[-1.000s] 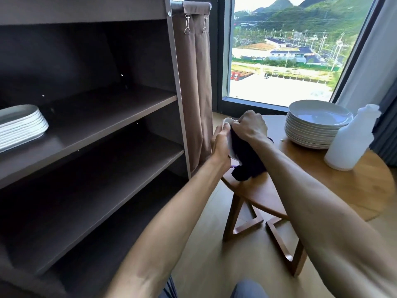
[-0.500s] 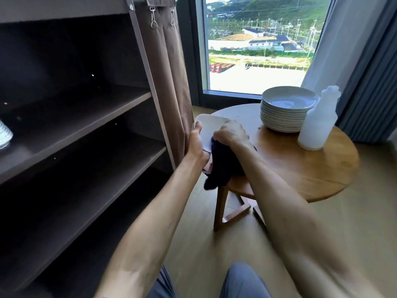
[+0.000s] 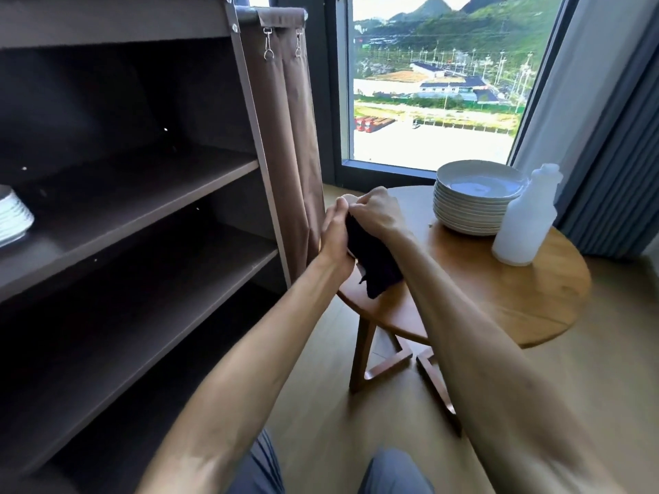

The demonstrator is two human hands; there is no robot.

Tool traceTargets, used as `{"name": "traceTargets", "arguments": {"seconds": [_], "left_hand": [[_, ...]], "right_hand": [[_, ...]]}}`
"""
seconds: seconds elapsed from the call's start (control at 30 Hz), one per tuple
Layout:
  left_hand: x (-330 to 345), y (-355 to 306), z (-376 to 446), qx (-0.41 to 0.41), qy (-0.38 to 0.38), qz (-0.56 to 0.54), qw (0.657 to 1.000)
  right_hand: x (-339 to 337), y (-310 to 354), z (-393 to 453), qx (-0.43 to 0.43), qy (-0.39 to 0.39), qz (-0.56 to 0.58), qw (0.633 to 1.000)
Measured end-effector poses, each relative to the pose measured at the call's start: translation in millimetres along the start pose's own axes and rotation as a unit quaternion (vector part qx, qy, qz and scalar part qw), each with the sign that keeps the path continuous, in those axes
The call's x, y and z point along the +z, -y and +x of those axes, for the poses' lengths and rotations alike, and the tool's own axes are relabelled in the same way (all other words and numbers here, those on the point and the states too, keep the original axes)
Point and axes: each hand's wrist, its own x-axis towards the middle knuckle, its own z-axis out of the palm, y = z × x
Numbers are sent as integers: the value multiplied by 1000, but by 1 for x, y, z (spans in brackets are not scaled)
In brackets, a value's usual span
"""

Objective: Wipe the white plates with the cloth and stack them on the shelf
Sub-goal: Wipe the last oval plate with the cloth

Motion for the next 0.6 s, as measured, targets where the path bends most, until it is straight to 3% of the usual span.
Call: {"name": "traceTargets", "arguments": {"seconds": [0.1,0.17,0.3,0.4,0.5,0.57,0.6], "left_hand": [[-7,-5,3,-18,-50,-19,998],[-8,-10,2,-10,-66,-25,997],[-17,-15,11,-7,-84,-49,995],[-26,-28,9,-33,-119,-91,988],[-27,-33,7,-67,-141,-111,981],[-22,-34,4,-83,-157,-110,978],[-20,-34,4,-85,-161,-108,977]], "right_hand": [[15,-12,-9,-12,37,-67,997],[21,-20,-12,-4,17,-77,997],[0,-53,-12,72,-86,-59,992],[-19,-83,-2,149,-181,33,972],[-25,-102,1,216,-195,37,956],[-19,-103,-9,179,-217,-19,959],[-12,-101,-13,117,-225,-20,967]]}}
